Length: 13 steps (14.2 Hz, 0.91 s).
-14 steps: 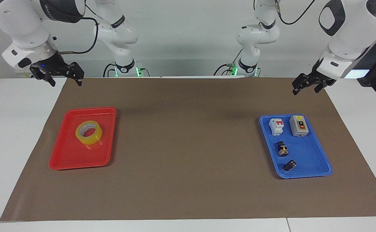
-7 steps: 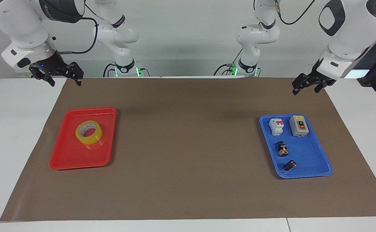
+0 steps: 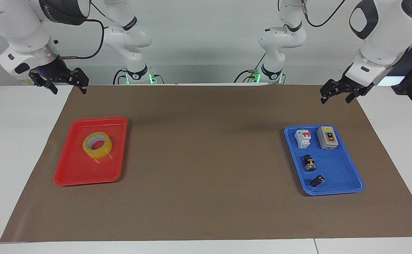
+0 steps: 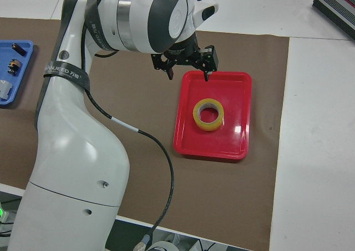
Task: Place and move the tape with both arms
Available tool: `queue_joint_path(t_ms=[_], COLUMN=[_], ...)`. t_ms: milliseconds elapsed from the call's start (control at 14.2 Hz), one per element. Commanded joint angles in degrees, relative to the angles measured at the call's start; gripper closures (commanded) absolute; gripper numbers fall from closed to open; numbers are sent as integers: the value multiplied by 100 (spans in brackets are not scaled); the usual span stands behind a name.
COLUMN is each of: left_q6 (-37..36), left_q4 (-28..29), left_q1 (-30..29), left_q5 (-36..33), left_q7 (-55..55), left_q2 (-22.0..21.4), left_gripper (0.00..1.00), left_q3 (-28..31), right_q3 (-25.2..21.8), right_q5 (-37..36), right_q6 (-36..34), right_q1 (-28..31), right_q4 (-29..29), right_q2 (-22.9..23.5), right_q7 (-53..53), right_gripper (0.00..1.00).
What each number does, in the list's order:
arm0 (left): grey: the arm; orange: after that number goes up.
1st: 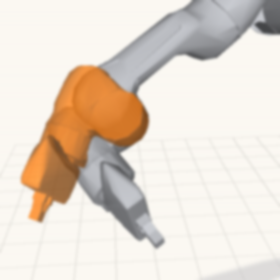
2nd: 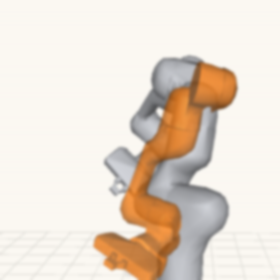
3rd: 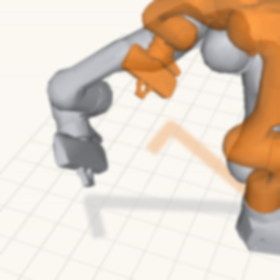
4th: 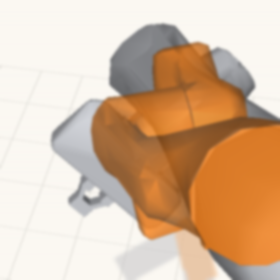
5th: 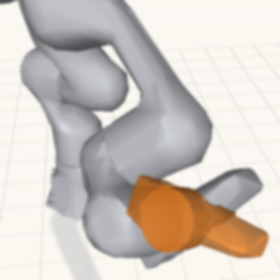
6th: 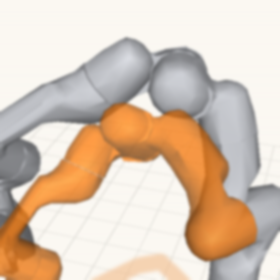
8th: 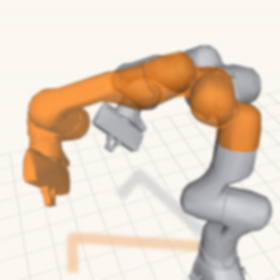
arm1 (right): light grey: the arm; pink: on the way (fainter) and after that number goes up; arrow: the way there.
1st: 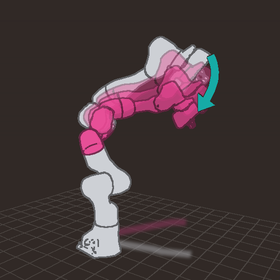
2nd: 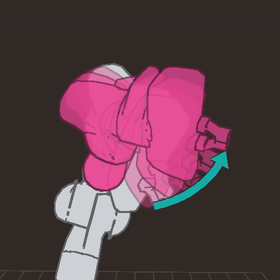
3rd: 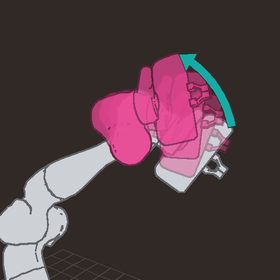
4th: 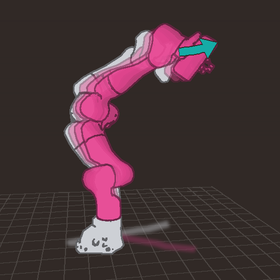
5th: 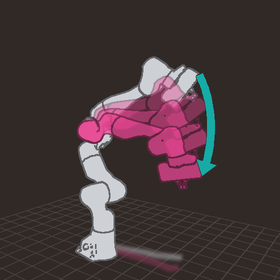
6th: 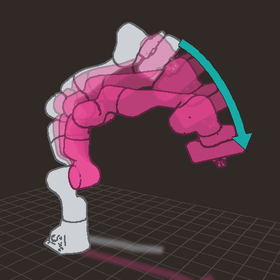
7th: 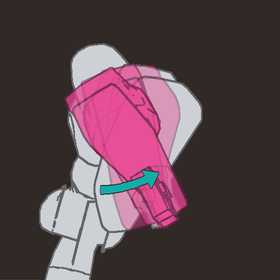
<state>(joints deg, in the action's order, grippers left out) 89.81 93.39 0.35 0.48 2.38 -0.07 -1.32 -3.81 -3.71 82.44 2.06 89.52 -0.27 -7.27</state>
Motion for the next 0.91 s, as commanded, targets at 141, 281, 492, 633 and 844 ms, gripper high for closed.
queue_joint_path(t_ms=[141, 281, 492, 633, 844], left_q6=[90, 90, 90, 90, 90], left_q4=[162, 162, 162, 162, 162], left_q1=[-52, -44, -35, -52, -44], left_q5=[101, 101, 101, 101, 101], left_q7=[79, 79, 79, 79, 79], left_q2=[-142, -142, -142, -142, -142], left_gripper=[0, 0, 0, 0, 0], left_q3=[10, 9, 9, 9, 9], right_q3=[-41, -41, -33, -33, -41], right_q5=[55, 151, 169, 169, 160], right_q6=[18, 44, 44, 53, 71], right_q1=[13, 5, 5, 5, 5], right_q4=[-22, 4, 31, 31, 31], right_q2=[-35, -43, -52, -52, -52], right_q7=[32, 24, 24, 24, 24], right_gripper=[0, 0, 0, 0, 0])
